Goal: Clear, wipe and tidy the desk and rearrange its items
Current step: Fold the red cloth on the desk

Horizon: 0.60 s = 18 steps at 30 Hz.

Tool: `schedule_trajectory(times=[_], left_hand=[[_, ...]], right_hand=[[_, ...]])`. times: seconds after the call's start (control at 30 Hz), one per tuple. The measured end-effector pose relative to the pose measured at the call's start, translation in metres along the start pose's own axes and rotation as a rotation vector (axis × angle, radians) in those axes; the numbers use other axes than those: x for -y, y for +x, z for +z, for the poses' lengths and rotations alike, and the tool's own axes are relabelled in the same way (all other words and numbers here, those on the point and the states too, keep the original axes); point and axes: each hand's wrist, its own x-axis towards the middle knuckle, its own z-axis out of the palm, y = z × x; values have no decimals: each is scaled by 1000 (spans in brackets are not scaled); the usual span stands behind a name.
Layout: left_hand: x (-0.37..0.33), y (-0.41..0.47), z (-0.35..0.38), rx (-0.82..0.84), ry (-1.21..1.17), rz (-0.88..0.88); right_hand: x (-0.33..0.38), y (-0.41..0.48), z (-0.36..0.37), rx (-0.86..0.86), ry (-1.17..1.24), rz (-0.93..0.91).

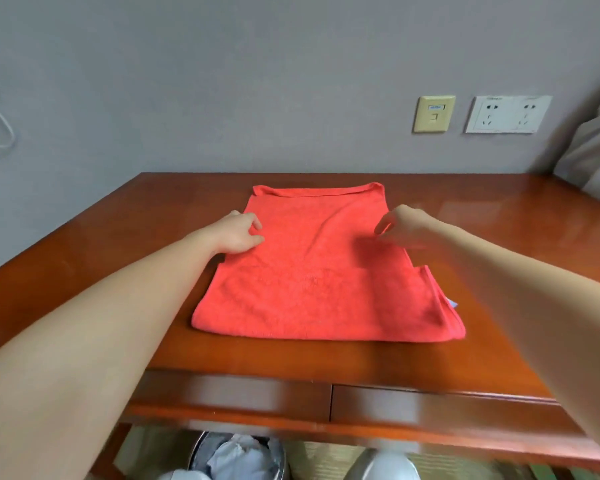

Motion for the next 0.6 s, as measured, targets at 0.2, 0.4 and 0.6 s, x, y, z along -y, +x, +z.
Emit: schedule_trajectory(times=[0.2, 0.4, 0.6], left_hand=[[3, -65, 3, 60, 52, -142], [12, -119, 4, 70, 20, -297], [19, -138, 13, -51, -363, -274]], right_hand=[[-7, -60, 9, 2, 9, 54], [-19, -105, 29, -153, -14, 219], [-21, -130, 38, -203, 60, 276]])
